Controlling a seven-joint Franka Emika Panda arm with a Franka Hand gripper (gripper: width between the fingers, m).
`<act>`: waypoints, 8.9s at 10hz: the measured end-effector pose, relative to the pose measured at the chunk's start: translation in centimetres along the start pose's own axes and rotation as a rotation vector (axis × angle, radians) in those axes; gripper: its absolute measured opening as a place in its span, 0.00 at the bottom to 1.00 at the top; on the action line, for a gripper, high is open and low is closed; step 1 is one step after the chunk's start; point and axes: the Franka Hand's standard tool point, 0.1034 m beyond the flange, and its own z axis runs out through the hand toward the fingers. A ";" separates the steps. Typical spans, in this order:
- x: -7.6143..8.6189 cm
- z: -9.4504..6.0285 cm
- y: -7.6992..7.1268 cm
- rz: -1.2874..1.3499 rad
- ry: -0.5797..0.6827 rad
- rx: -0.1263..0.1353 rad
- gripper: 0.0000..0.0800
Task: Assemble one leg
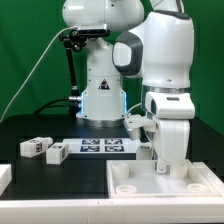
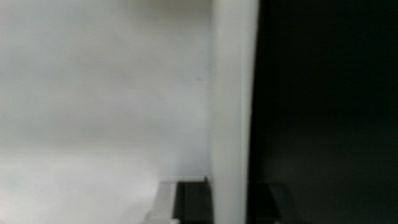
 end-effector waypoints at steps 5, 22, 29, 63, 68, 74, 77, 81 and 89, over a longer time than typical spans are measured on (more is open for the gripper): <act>0.0 0.0 -0.1 0.037 -0.004 0.004 0.35; 0.2 -6.6 -0.8 0.145 -0.027 -0.063 0.81; 0.8 -5.2 -4.0 1.006 0.028 0.000 0.81; 3.8 -0.4 -10.2 1.462 -0.683 0.769 0.81; 2.9 0.0 -11.7 1.468 -0.715 0.785 0.81; 2.9 0.1 -11.7 1.467 -0.716 0.786 0.36; 2.9 0.1 -11.7 1.467 -0.716 0.786 0.36; 3.1 -3.4 -8.8 1.457 -0.684 0.770 0.36; 3.3 -7.4 -2.7 1.532 -0.289 0.387 0.36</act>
Offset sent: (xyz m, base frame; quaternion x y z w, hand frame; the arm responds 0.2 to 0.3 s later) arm 0.0000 0.0000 0.0000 0.0000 0.0000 0.0000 1.0000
